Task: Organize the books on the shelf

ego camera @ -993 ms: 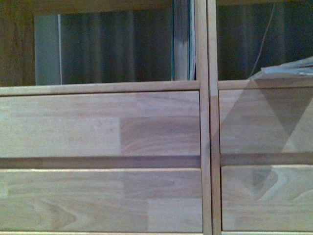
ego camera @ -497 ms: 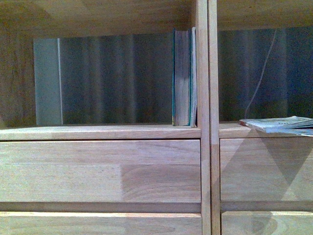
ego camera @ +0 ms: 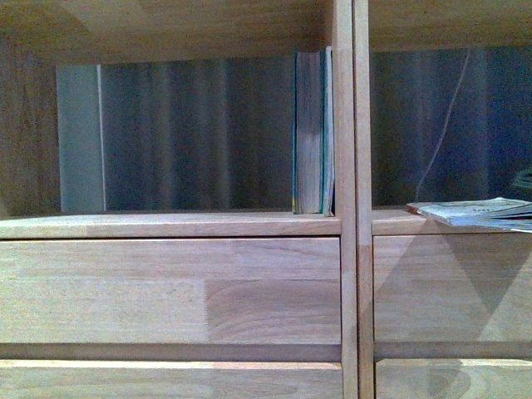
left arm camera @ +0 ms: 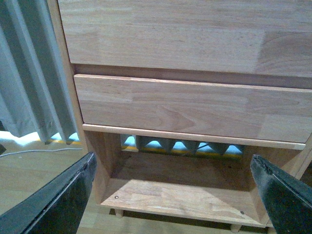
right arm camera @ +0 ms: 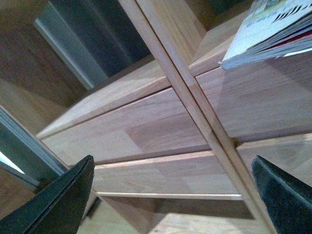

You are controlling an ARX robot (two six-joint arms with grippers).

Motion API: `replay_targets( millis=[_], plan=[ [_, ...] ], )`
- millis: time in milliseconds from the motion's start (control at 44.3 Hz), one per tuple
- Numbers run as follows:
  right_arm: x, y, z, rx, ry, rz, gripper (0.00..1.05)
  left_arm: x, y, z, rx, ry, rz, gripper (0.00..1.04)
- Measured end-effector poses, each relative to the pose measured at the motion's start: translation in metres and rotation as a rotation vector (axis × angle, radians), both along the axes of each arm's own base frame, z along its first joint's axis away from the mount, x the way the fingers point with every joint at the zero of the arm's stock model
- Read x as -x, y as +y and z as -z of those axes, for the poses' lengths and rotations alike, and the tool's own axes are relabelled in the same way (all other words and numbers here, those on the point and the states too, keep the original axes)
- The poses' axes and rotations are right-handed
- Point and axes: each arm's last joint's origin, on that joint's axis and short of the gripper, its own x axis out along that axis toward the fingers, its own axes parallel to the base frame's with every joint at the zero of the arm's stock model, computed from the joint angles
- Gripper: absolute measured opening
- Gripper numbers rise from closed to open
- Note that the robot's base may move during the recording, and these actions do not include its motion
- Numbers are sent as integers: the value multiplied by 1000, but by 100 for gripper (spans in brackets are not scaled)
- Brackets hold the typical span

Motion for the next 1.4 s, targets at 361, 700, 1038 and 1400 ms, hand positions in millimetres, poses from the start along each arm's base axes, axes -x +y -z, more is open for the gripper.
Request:
replay_targets(
  millis=[361, 700, 1038, 1400],
  plan=[
    [-90, 3, -14, -459, 175, 41, 98, 0, 0, 0, 0, 0, 0, 97],
    [-132, -7, -23, -683, 191, 146, 80, 0, 0, 0, 0, 0, 0, 97],
    [-151, -10, -28, -747, 163, 237, 17, 0, 0, 0, 0, 0, 0, 97],
    [-129, -13, -18, -729, 139, 133, 7, 0, 0, 0, 0, 0, 0, 97]
  ],
)
